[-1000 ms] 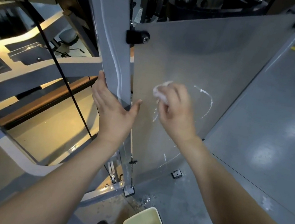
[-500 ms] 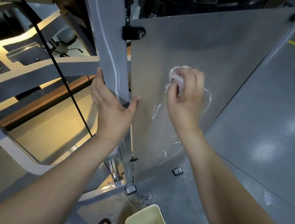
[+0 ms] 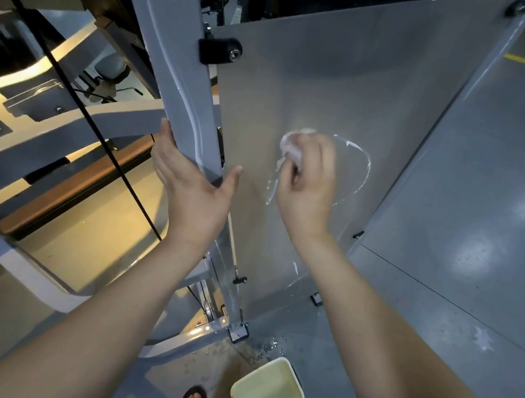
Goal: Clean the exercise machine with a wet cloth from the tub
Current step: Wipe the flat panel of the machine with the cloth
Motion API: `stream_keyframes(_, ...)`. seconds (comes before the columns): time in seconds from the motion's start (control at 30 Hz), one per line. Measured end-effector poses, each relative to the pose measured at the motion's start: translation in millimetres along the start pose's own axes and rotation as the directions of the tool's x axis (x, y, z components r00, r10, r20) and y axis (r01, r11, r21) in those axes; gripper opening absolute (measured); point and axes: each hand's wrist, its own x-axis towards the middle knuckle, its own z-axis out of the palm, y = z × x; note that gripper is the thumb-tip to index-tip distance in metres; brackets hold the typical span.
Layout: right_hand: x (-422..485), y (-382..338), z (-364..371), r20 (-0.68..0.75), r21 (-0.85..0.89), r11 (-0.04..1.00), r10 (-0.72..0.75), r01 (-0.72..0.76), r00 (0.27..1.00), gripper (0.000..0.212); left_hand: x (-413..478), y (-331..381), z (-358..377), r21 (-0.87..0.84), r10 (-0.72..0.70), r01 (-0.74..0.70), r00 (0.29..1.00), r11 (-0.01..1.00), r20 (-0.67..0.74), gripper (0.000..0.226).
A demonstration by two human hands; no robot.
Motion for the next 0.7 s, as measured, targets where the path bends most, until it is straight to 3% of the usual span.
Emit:
stream_keyframes(0.1,-38,21,1,0.323,-0.058,0.984,-0.144,0.171,0.935,0.033,-1,1,-1,-0.002,0.007,-0.007,1.000,1.000,-0.006,0.106)
stream_keyframes(0.13,-36,26,-4,0.366,-0.059,0.978,-0.167,0.202,0.915,0.033,-1,1,-1,-0.005,0.008,-0.008,1.000,1.000,-0.002,0.107)
stream_keyframes(0.2,-23,27,-10,0.315,-0.041,0.987,-0.136,0.157,0.939,0.030,-1,0,0,-0.010,0.009,-0.009,1.000,1.000,0.012,0.108)
stream_keyframes(0.27,-14,21,-10,0.117,-0.009,1.000,0.015,-0.014,0.993,0.027,-1,-1,0,-0.008,0.001,-0.001,1.000,1.000,0.014,0.108)
stream_keyframes(0.33,-23,16,0,0.003,0.008,0.990,0.143,-0.143,0.990,0.026,0,-1,0,-0.010,0.006,-0.006,1.000,1.000,0.009,0.107)
stream_keyframes(0.4,-48,15,15,0.144,-0.022,0.993,0.119,-0.117,0.982,0.027,0,-2,0,-0.009,0.013,-0.013,1.000,1.000,0.005,0.105)
stream_keyframes(0.5,-71,30,15,0.364,-0.034,0.999,-0.021,0.036,0.931,0.029,-2,0,-1,-0.002,-0.007,0.007,1.000,1.000,0.020,0.110)
stream_keyframes(0.57,-59,32,9,0.315,-0.015,0.999,-0.025,0.032,0.949,0.027,-2,1,-1,0.004,-0.030,0.029,0.999,1.000,0.029,0.112)
stream_keyframes(0.7,-48,19,11,0.058,0.040,0.978,0.203,-0.205,0.977,0.024,-1,-1,-2,0.010,0.009,-0.010,0.999,1.000,0.033,0.108)
